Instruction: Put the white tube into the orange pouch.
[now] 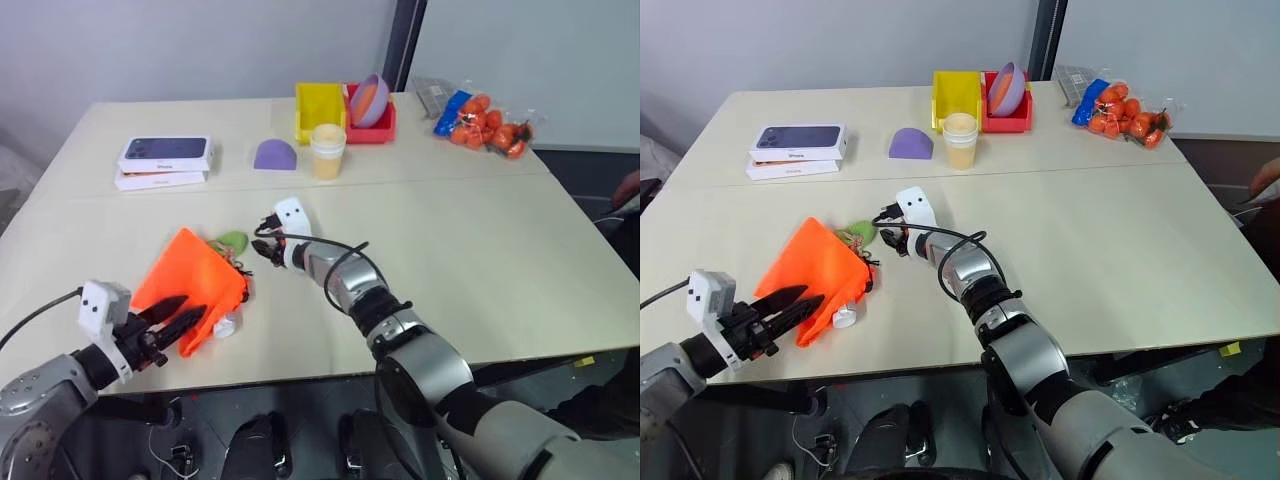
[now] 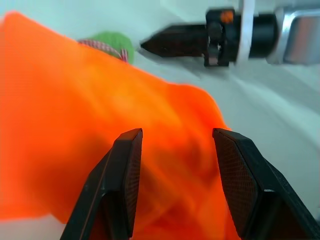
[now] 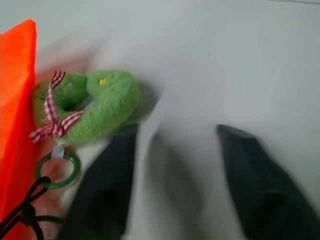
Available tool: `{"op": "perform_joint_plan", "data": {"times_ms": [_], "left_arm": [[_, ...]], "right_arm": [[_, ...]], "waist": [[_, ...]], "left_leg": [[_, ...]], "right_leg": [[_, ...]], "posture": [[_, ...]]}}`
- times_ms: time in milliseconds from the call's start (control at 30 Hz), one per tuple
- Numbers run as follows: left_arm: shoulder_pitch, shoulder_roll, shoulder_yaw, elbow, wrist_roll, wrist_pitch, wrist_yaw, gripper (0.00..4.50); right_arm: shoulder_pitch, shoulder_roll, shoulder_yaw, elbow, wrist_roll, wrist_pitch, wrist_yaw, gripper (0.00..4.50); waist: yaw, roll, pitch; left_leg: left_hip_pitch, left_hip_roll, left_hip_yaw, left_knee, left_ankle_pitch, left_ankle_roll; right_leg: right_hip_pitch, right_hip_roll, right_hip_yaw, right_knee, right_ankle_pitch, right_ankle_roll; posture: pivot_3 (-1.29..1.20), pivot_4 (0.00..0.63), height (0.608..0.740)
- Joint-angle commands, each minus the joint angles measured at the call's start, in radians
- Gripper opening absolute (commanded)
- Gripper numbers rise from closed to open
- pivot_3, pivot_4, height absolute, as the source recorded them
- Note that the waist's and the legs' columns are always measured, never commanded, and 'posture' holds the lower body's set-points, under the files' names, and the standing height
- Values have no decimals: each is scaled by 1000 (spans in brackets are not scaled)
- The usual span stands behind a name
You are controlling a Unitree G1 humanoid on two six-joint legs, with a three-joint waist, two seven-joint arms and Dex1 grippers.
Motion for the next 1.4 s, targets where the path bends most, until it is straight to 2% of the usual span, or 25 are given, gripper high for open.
{"op": "perform_joint_plan", "data": {"times_ms": [33,100,167,200,267,333,433,533,733,867,1033,1100,1267,1400], "left_arm": [[-93,-13,18,-3,-22,-14,69,2629],[-162,-6,-24,-1,-1,4,104,3133],[-252,0,-111,7,61,29,162,4152],[-312,1,-173,13,104,43,196,4457],[-418,-1,-294,42,223,63,276,4457],[-504,-24,-376,90,310,103,358,4500],[-640,-87,-481,191,416,170,463,4500],[-723,-132,-541,271,470,232,493,4500],[-797,-202,-581,389,507,322,483,4500],[-774,-221,-574,357,518,346,478,2691],[-724,-244,-626,257,500,261,391,36],[-711,-271,-661,193,465,178,306,36],[-686,-284,-728,152,448,110,185,36],[-690,-296,-717,171,444,56,142,36]], "right_arm": [[71,41,28,-154,-4,-47,69,437],[152,-3,44,-284,4,-34,107,416],[246,-55,57,-444,12,-9,130,416],[301,-86,55,-543,39,30,160,416],[394,-136,45,-709,79,90,198,416],[455,-182,50,-819,85,141,211,1233],[538,-269,61,-974,92,208,240,2819],[566,-306,43,-1042,95,239,226,4325],[579,-336,13,-1057,83,251,187,4325],[583,-346,2,-1055,80,243,167,4391],[577,-360,-20,-1029,64,220,138,4391],[570,-362,-37,-1011,57,207,120,4391],[559,-380,-91,-989,55,190,91,4391],[559,-399,-121,-987,56,186,84,4391]], "waist": [[3,0,0],[6,-1,0],[13,-1,-1],[19,-2,-1],[31,-2,-1],[28,-2,-1],[28,-2,-1],[26,-2,-1],[30,-2,-1],[31,-3,-1],[32,-3,-1],[36,-3,-1],[32,-3,-1],[30,-3,-1]], "left_leg": [[0,0,0,0,0,0],[0,0,-1,0,0,0],[0,0,-1,1,0,0],[0,0,-1,1,0,0],[0,-1,-1,1,0,0],[0,-1,0,2,0,0],[0,0,0,3,0,1],[1,1,-1,3,2,3],[0,1,-1,3,3,2],[0,0,-1,4,3,2],[0,0,-1,4,3,2],[0,0,-1,4,3,2],[1,0,-1,4,3,3],[1,0,-1,4,3,3]], "right_leg": [[0,0,0,0,0,0],[1,0,-1,0,0,0],[2,0,-1,-1,0,1],[2,0,-1,-1,1,1],[3,0,-1,-1,1,3],[3,0,-1,-1,3,7],[3,1,0,0,4,7],[2,3,0,0,4,7],[1,5,0,1,4,7],[2,4,0,1,4,8],[2,3,0,1,4,8],[2,3,-1,1,4,8],[3,3,0,1,4,7],[3,3,0,1,4,7]], "posture": [[0,150,740],[0,150,740],[0,150,740],[0,150,740],[0,150,740],[0,150,740],[0,150,740],[0,150,740],[0,150,740],[0,150,740],[0,150,740],[0,150,740],[0,150,740],[0,150,740]]}}
